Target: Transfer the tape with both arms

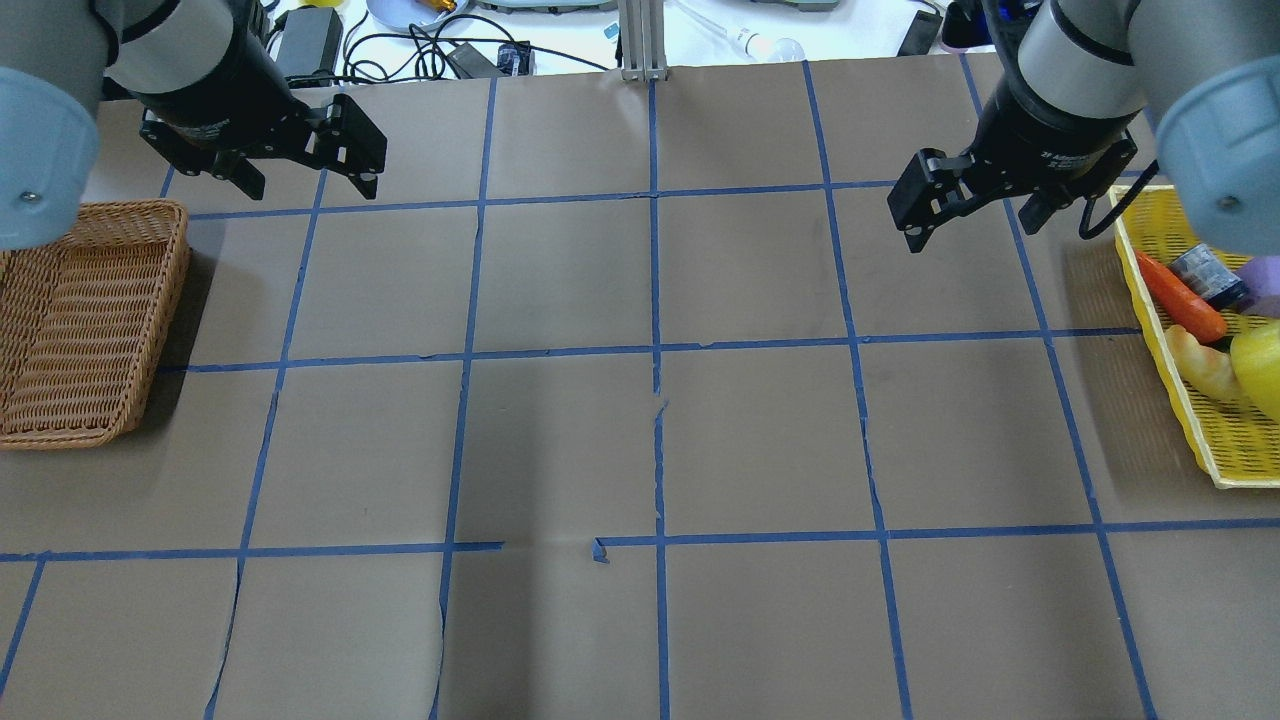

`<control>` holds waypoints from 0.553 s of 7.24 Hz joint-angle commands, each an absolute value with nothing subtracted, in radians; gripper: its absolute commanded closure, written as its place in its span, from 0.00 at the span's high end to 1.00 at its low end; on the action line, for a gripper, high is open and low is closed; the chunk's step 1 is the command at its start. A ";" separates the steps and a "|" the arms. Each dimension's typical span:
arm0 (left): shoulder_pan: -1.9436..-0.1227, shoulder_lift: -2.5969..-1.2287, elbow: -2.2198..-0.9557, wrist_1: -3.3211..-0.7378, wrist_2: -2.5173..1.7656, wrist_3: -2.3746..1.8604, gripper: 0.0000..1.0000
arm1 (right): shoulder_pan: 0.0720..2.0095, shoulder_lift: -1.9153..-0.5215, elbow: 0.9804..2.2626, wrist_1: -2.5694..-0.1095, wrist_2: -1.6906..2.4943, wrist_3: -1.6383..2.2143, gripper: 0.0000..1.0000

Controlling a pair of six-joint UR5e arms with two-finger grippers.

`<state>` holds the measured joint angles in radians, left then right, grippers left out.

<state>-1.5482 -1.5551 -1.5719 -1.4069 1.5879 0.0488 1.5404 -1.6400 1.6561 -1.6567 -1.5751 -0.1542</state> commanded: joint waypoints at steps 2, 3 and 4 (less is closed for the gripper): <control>-1.552 -1.554 -1.575 -1.407 1.588 0.048 1.00 | 1.540 -1.638 1.660 -1.657 -1.578 -0.153 1.00; -1.548 -1.557 -1.572 -1.407 1.588 0.049 1.00 | 1.540 -1.638 1.661 -1.657 -1.580 -0.153 1.00; -1.548 -1.555 -1.574 -1.407 1.589 0.048 1.00 | 1.542 -1.635 1.660 -1.657 -1.577 -0.153 1.00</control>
